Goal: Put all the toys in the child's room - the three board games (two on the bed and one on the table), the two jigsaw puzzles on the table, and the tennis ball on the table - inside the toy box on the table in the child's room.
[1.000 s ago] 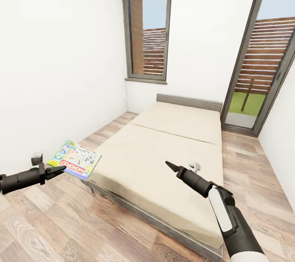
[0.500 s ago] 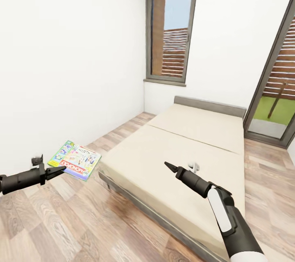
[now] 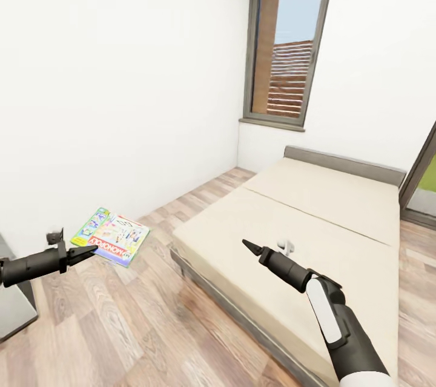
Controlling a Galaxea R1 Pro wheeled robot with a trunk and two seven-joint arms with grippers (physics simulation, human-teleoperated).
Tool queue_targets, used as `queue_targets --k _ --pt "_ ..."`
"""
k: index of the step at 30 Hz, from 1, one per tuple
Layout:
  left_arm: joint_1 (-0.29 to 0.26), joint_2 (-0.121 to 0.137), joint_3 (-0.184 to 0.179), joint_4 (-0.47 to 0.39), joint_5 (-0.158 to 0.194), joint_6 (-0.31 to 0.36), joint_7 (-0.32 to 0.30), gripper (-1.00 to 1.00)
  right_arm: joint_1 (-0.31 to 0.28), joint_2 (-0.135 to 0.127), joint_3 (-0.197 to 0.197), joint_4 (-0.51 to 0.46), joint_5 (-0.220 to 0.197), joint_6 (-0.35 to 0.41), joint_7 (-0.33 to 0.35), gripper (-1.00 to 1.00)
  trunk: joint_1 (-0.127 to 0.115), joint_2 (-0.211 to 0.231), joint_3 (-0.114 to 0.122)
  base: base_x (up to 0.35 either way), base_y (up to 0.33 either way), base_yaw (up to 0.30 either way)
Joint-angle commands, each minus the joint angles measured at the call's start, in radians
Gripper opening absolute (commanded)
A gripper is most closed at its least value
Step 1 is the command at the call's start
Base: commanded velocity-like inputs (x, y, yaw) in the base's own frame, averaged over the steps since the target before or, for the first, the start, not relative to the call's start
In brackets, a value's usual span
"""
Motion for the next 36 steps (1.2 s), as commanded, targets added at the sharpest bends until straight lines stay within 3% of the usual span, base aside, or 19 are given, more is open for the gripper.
queue_targets --k 1,3,9,36 --pt "-0.001 0.000 0.001 0.000 0.004 0.007 -0.002 -1.00 -0.001 0.001 -0.003 0.000 0.003 0.008 0.002 1.00 -0.004 0.007 0.002 0.000 0.000 0.288" --pt "-0.001 -0.001 0.001 0.000 0.004 0.007 -0.002 -1.00 -0.001 0.001 -0.004 0.000 0.032 0.008 0.002 1.00 -0.012 0.021 0.008 0.000 0.000 0.289" --pt "-0.001 -0.002 0.000 0.000 0.005 0.006 -0.002 -1.00 -0.001 0.004 -0.003 -0.002 0.061 0.008 0.002 1.00 -0.035 0.063 0.027 0.000 0.000 0.289" --pt "0.000 -0.010 -0.001 0.000 0.005 0.004 -0.002 -1.00 -0.001 0.003 -0.003 -0.005 0.064 0.008 0.002 1.00 -0.138 0.252 0.112 0.000 0.000 0.289"
